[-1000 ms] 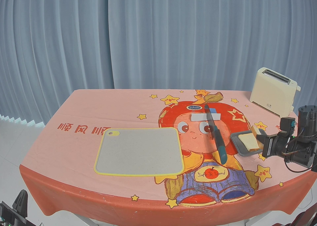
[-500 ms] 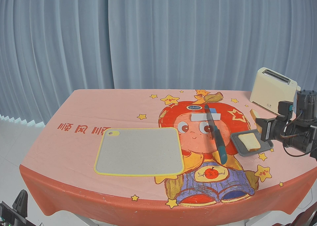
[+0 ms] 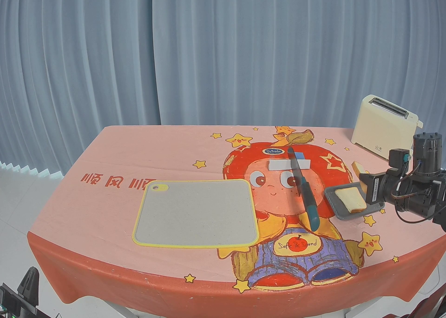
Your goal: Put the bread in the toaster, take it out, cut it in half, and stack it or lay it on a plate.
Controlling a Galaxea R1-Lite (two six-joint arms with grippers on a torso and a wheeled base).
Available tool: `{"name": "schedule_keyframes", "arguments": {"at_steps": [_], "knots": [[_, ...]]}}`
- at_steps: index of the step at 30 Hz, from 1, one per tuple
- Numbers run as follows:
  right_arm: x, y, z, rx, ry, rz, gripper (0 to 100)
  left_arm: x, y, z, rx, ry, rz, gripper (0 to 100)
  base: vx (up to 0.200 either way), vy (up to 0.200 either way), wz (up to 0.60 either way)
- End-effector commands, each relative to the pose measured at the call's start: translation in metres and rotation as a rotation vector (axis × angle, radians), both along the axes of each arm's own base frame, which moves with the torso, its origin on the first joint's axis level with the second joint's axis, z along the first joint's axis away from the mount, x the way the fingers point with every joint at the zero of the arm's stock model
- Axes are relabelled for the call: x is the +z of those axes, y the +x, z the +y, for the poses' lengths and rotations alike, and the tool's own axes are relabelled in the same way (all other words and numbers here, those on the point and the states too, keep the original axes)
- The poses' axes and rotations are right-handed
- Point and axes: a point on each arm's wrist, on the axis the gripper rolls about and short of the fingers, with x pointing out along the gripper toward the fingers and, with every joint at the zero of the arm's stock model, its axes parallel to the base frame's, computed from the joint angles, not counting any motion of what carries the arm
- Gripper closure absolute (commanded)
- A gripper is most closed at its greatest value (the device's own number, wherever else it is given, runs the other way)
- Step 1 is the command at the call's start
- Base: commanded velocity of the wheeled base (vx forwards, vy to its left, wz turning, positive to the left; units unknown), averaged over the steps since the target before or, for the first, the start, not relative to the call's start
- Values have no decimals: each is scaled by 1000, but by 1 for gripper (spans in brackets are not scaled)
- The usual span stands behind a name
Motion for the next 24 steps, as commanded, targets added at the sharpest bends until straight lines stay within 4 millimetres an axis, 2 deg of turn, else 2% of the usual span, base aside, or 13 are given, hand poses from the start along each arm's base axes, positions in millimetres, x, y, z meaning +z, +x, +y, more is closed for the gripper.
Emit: {"name": "schedule_keyframes", "arguments": {"at_steps": [1, 14, 24], "knots": [[-2, 1, 0, -4, -3, 6, 100, -5, 1, 0, 0, 0, 17, 100, 0, 0, 0], [-9, 2, 0, -7, -13, 35, 100, -5, 1, 0, 0, 0, 19, 100, 0, 0, 0], [-30, 11, 3, -32, -70, 110, 100, -5, 1, 0, 0, 0, 19, 100, 0, 0, 0]]}}
